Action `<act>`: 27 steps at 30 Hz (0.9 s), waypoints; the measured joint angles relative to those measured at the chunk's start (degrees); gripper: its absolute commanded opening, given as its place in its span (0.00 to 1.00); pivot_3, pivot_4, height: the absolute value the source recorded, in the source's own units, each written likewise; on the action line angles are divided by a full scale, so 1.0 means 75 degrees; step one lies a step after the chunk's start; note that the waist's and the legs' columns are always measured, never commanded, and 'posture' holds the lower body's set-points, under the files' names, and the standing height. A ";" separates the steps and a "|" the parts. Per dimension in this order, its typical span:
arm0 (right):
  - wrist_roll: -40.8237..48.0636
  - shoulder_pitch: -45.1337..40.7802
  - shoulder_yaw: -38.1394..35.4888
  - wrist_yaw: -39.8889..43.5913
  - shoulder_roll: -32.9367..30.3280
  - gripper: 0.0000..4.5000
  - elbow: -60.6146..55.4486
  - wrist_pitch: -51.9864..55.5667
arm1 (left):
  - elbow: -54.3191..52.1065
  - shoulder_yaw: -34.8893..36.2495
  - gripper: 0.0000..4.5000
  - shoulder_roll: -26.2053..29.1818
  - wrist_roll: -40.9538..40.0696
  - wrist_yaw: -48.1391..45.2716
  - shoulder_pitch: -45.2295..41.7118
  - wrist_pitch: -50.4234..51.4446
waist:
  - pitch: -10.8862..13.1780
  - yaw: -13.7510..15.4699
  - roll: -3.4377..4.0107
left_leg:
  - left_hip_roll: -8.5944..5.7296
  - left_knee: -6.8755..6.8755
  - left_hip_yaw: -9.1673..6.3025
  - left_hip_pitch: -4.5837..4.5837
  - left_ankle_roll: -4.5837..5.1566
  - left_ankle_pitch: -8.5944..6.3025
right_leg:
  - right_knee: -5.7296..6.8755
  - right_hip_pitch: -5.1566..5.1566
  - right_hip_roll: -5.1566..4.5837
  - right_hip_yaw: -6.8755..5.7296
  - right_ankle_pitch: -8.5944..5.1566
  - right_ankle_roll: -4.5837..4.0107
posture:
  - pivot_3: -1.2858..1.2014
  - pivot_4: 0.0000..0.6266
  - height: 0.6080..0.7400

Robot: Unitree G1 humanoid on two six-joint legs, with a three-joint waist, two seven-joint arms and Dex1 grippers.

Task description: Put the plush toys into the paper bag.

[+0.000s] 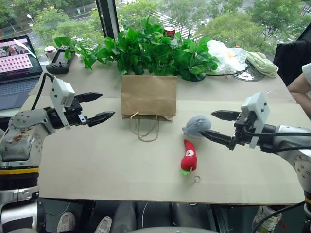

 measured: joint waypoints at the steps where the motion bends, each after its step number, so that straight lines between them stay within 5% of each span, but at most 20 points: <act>1: 0.0000 0.0000 0.0000 0.0000 0.0000 0.99 0.0000 0.0000 | 0.0000 0.0000 1.00 0.0000 0.0000 0.0000 0.0000 0.0000 | 0.0000 0.0000 0.0000 | 0.0000 0.0000 0.0000 0.0000 0.0000 0.0000 | 0.0000 0.0000 0.0000 0.0000 0.0000 0.0000 | 0.52 0.24 0.83; 7: 0.0039 -0.0304 0.0037 -0.0009 0.0045 0.99 -0.0024 0.0000 | 0.0930 -0.0514 1.00 0.0190 0.0869 -0.0456 -0.0161 -0.1227 | -0.0001 0.0001 0.0002 | 0.0000 0.0000 0.0000 0.0005 0.0000 0.0000 | 0.0003 0.0001 0.0004 0.0000 0.0000 -0.0001 | 0.52 0.24 0.83; 17: 0.0310 -0.0252 0.0083 -0.0401 0.0131 0.99 -0.0461 0.0122 | 0.5562 -0.2557 1.00 -0.0753 0.4705 0.1288 -0.2150 -0.7487 | -0.0001 0.0194 0.0001 | -0.0003 0.0033 0.0000 -0.0018 0.0040 -0.0024 | -0.0013 0.0007 0.0003 0.0002 0.0002 0.0002 | 0.52 0.24 0.83; 27: 0.0611 0.0014 -0.0029 -0.1183 0.0258 0.99 -0.1008 0.0448 | 0.7831 -0.2981 1.00 -0.2083 0.5030 0.1410 -0.3367 -0.9430 | -0.0001 0.0171 0.0000 | -0.0003 0.0037 -0.0001 -0.0020 0.0045 -0.0026 | -0.0002 0.0006 0.0003 0.0001 0.0002 0.0003 | 0.52 0.24 0.83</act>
